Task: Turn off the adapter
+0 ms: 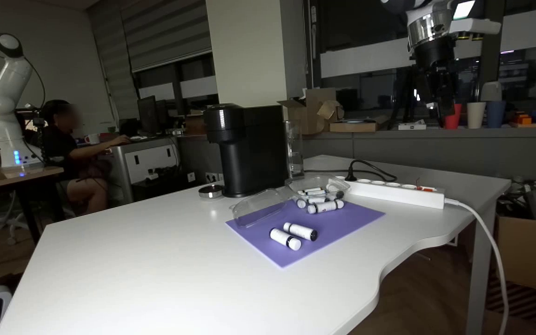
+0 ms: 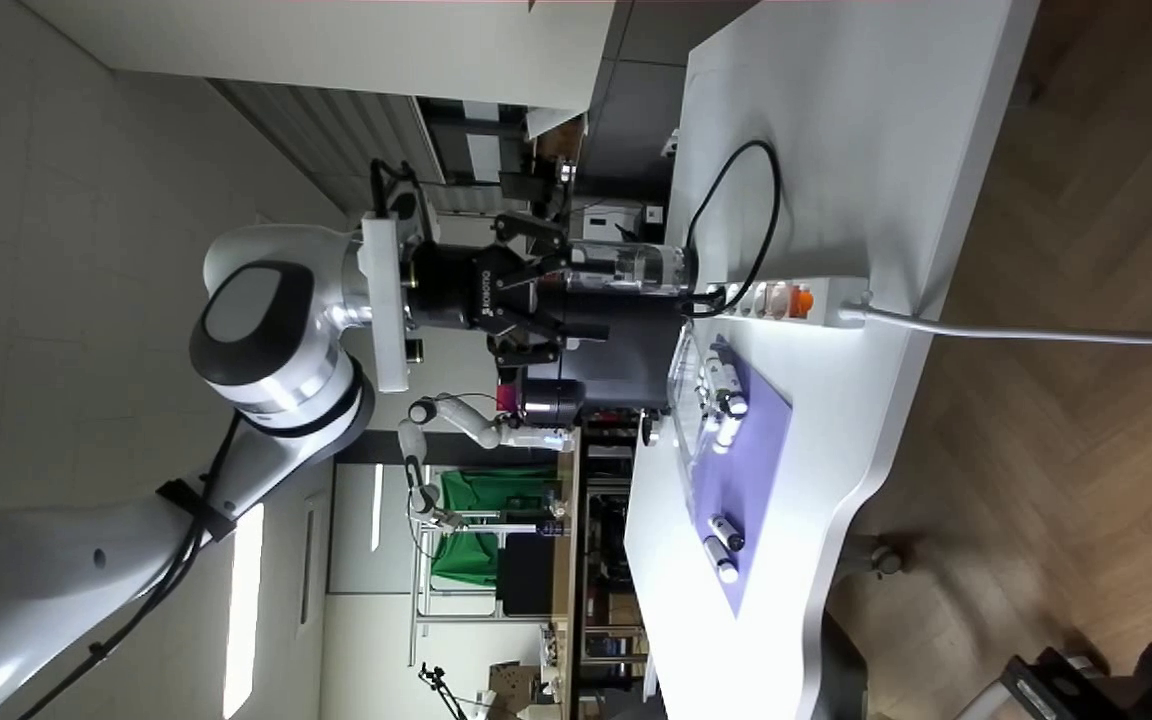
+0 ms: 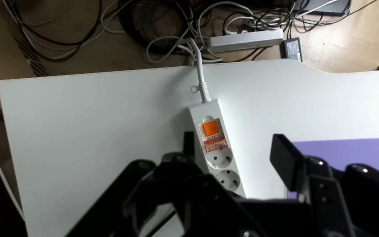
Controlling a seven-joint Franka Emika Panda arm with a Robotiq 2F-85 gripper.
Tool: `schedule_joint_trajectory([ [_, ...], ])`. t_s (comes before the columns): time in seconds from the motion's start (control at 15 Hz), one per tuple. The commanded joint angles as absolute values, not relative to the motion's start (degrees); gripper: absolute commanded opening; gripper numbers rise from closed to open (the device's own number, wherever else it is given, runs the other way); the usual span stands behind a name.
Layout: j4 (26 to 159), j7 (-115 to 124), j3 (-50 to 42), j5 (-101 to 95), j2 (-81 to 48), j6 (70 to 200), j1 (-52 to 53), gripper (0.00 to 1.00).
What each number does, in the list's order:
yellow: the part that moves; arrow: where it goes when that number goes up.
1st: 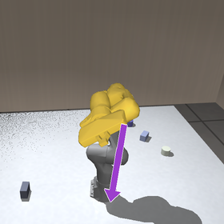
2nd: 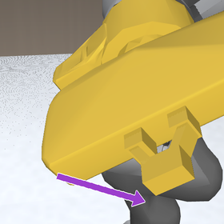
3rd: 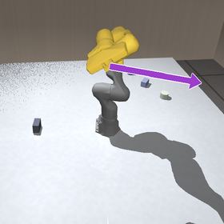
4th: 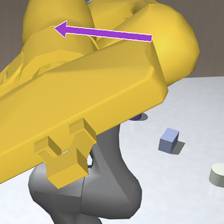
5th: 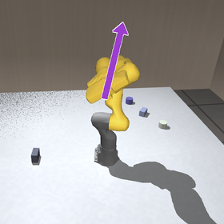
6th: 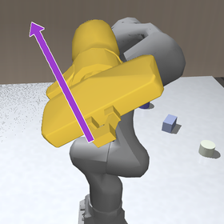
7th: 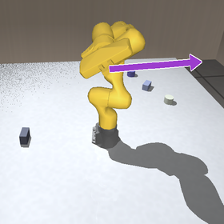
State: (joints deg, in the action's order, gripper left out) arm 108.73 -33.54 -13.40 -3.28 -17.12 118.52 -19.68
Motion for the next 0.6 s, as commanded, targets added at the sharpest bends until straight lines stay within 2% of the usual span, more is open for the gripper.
schedule_joint_trajectory([
  [0.0, 109.12, -32.23, -12.82, 1.16, -15.15, 120.47, -21.18, 0.95],
  [0.13, 110.37, -32.72, -12.70, 5.01, -13.82, 125.16, -21.93, 1.00],
  [0.53, 108.92, -33.32, -13.05, 5.76, -14.91, 126.03, -22.06, 1.00],
])
